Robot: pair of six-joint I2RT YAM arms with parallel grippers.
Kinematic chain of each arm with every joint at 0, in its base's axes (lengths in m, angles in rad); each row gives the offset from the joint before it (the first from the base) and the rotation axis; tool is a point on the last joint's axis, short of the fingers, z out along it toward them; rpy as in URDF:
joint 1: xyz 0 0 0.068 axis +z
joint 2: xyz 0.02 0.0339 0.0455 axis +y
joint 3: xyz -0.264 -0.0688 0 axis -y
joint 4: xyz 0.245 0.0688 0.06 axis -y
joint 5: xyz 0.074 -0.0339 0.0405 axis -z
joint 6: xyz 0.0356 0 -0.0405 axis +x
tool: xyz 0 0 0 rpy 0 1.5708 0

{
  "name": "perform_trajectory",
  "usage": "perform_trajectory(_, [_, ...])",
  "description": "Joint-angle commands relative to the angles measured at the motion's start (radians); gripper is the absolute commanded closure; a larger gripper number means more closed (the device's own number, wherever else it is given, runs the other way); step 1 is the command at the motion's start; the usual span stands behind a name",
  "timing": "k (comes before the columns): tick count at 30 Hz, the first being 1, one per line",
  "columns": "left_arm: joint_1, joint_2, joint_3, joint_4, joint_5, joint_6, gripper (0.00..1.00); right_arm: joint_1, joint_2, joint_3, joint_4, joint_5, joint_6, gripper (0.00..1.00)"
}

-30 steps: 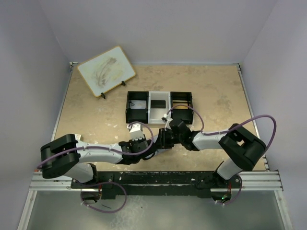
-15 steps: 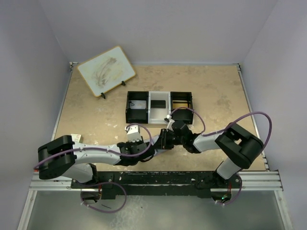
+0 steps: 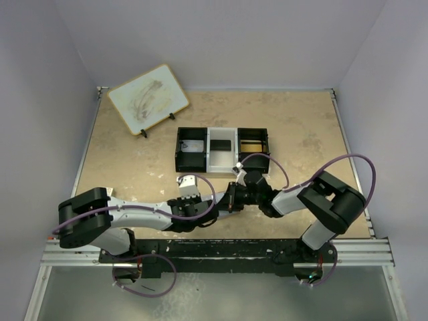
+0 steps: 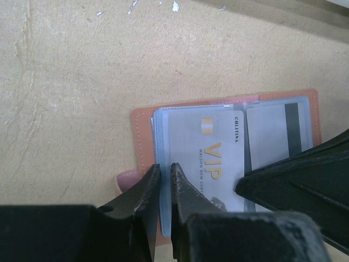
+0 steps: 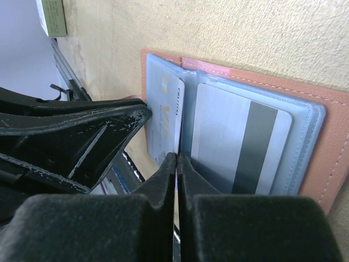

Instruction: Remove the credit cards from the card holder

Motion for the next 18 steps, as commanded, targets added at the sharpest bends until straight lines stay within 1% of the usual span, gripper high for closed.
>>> perform_trajectory(1, [0.003, 0.044, -0.012, -0.028, 0.041, 0.018, 0.92, -0.011, -0.036, -0.023, 0.113, -0.034, 0.056, 1.0])
perform_trajectory(4, [0.002, 0.043, -0.016, -0.031, 0.038, 0.035, 0.93, -0.035, -0.081, -0.07, 0.113, -0.014, 0.066, 1.0])
perform_trajectory(10, [0.002, 0.042, -0.019, -0.03, 0.03, 0.067, 0.96, -0.085, -0.134, -0.131, 0.098, -0.041, 0.053, 1.0])
perform_trajectory(18, [0.002, 0.009, -0.022, -0.017, 0.021, 0.068, 0.95, -0.105, -0.159, -0.175, 0.052, -0.024, 0.028, 1.0])
